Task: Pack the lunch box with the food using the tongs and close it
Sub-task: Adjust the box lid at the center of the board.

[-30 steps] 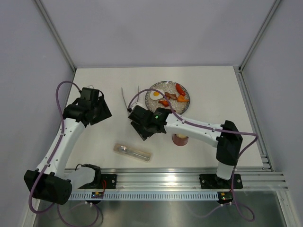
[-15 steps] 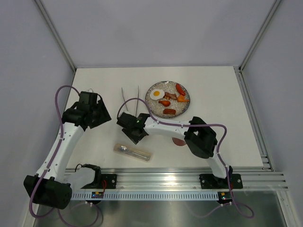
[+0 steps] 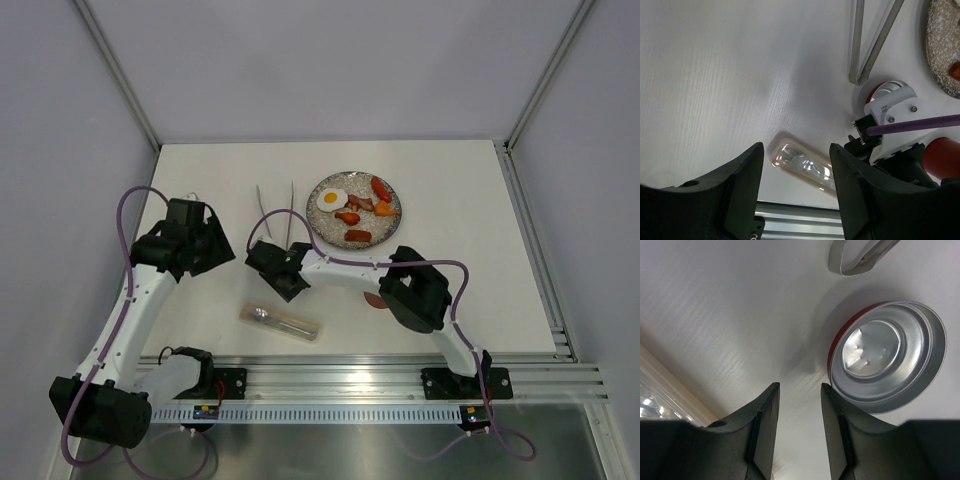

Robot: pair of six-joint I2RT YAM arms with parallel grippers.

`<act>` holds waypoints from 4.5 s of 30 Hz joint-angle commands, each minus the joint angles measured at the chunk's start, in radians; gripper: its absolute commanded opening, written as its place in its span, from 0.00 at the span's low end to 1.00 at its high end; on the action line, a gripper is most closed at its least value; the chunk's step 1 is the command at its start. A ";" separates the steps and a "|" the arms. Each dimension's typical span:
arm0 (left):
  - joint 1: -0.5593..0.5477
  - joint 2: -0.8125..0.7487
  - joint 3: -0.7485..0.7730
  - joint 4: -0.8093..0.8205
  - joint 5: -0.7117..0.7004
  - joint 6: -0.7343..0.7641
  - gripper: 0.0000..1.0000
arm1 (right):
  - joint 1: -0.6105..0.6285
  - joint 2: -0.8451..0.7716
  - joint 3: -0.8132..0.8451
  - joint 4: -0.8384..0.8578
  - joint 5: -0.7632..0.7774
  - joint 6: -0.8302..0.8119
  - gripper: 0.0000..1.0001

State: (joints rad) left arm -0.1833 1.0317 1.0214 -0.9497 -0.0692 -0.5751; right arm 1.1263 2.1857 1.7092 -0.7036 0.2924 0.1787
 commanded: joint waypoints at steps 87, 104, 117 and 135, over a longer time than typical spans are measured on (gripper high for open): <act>-0.516 0.008 -0.089 0.624 -0.138 0.230 0.77 | -0.493 -0.570 -0.658 1.043 -0.811 1.530 0.00; -0.599 0.056 -0.083 0.712 -0.219 0.254 0.65 | -0.494 -0.587 -0.689 1.118 -0.809 1.657 0.00; -0.625 0.077 -0.057 0.707 -0.271 0.277 0.40 | -0.494 -0.569 -0.729 1.188 -0.832 1.726 0.00; -0.628 0.062 -0.061 0.669 -0.331 0.284 0.00 | -0.494 -0.563 -0.758 1.216 -0.822 1.745 0.13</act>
State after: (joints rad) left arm -0.8162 1.1080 0.9215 -0.3149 -0.3298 -0.2947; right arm 0.6300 1.6394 0.9600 0.4561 -0.5079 1.9133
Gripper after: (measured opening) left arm 0.394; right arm 0.115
